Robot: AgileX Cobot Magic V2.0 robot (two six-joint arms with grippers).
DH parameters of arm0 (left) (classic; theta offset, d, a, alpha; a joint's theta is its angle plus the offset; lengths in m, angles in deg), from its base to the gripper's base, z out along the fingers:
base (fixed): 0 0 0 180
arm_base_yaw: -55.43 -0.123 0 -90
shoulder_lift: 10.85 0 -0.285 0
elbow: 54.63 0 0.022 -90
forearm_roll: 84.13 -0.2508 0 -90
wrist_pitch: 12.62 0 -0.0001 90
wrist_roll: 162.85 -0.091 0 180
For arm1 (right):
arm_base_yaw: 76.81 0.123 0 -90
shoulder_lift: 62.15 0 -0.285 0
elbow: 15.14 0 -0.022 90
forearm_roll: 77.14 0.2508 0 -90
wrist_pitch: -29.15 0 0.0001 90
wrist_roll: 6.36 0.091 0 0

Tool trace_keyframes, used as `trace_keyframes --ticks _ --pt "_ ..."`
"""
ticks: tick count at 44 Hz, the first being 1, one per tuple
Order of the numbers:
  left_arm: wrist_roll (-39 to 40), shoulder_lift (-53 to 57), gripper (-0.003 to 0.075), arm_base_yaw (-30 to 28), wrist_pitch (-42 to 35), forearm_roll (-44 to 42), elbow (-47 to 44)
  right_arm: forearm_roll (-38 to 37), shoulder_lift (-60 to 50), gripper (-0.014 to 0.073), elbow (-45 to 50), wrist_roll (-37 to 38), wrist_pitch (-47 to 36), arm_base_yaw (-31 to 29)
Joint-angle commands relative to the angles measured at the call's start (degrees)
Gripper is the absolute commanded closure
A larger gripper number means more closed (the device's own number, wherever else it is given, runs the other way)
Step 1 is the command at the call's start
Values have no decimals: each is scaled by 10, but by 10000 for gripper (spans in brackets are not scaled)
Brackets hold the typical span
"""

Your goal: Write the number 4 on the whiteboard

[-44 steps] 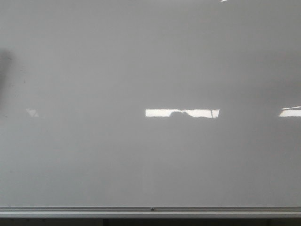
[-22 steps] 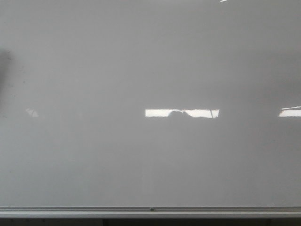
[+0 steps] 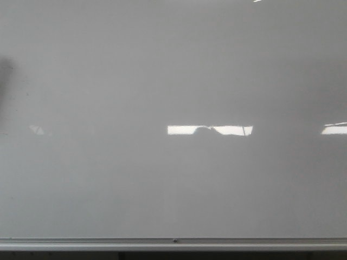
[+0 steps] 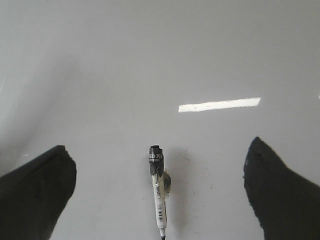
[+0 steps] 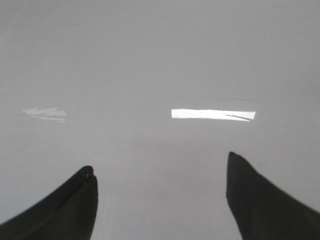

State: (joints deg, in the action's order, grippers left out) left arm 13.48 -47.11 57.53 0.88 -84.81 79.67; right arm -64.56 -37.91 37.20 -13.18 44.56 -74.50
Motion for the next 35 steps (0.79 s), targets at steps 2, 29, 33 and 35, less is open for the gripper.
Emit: trace_keyframes --ticks 2,29,33,35 --pt "5 -6 60 3 -44 0 21 1 9 33 -22 -1 -49 0" --pt "5 -6 60 3 -42 0 21 1 9 34 -22 -1 -49 0" --pt "5 -9 60 3 -36 10 21 1 9 34 -22 -1 -49 0" --pt "5 -15 60 3 -34 18 21 1 9 34 -22 -1 -49 0"
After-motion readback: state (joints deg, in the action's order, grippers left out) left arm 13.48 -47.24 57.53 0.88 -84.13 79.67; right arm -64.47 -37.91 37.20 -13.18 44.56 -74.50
